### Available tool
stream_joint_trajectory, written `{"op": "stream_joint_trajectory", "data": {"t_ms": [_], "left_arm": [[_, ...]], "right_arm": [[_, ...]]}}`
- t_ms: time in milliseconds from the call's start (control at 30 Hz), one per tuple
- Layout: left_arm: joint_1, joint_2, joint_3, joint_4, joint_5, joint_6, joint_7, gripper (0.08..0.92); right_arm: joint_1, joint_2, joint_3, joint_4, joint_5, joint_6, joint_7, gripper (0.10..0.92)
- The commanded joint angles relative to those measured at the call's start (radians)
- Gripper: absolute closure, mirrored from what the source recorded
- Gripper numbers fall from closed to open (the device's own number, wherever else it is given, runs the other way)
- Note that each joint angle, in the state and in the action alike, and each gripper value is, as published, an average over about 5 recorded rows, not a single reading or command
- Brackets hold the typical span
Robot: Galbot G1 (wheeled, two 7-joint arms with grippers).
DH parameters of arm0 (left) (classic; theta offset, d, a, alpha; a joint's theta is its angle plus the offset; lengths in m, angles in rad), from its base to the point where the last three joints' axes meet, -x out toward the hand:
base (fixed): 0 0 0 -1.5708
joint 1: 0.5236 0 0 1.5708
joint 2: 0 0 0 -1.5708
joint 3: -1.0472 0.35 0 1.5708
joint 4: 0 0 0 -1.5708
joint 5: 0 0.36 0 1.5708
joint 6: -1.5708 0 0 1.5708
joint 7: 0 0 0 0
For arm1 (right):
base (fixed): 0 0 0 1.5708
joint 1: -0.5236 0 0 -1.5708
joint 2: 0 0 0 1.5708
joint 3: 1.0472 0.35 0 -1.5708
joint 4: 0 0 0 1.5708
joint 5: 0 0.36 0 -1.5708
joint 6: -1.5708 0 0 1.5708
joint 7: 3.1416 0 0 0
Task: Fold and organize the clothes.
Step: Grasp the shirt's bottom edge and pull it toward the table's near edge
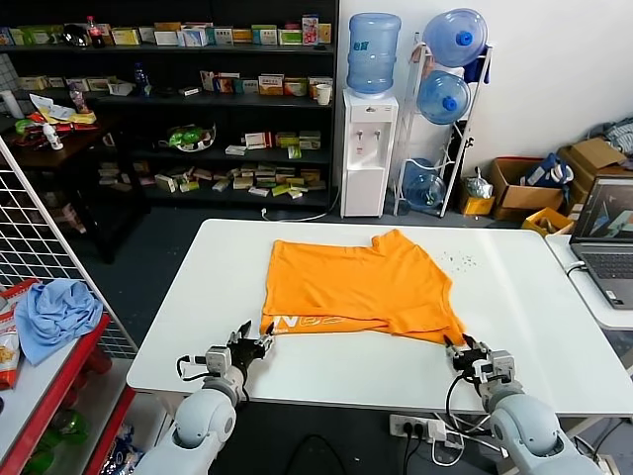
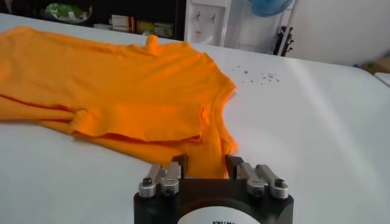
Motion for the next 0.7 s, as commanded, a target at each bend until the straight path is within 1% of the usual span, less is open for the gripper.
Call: {"op": "stream_joint_trajectory", "data": {"t_ms": [33,200,300,467,533,600,700], "left_arm": [[0.009,-0.004,0.003,0.001,0.0,0.009,0.011,0.484],[0.023,-0.005,0.001,-0.021,0.001,0.014,0.018,0.623],[0.034,0.0,0.0,-0.039,0.001,0.015,0.021,0.709],[0.069,0.038,-0.005,-0.099,-0.007,0.038,0.021,0.848],[0.085,0.062,-0.008,-0.131,-0.015,0.049,0.018,0.887],[0.103,0.085,-0.012,-0.162,-0.025,0.058,0.017,0.908],[0.136,0.114,-0.02,-0.207,-0.044,0.072,0.015,0.911]], "right_arm": [[-0.013,-0.005,0.001,0.012,0.003,-0.013,0.006,0.689],[-0.027,-0.009,0.0,0.038,0.004,-0.021,0.013,0.836],[-0.037,-0.012,0.001,0.051,0.004,-0.025,0.017,0.89],[-0.073,-0.033,0.01,0.099,0.007,-0.04,0.024,0.897],[-0.1,-0.048,0.017,0.13,0.011,-0.047,0.026,0.897],[-0.128,-0.062,0.024,0.159,0.014,-0.052,0.027,0.897],[-0.179,-0.085,0.04,0.208,0.02,-0.059,0.028,0.897]]}}
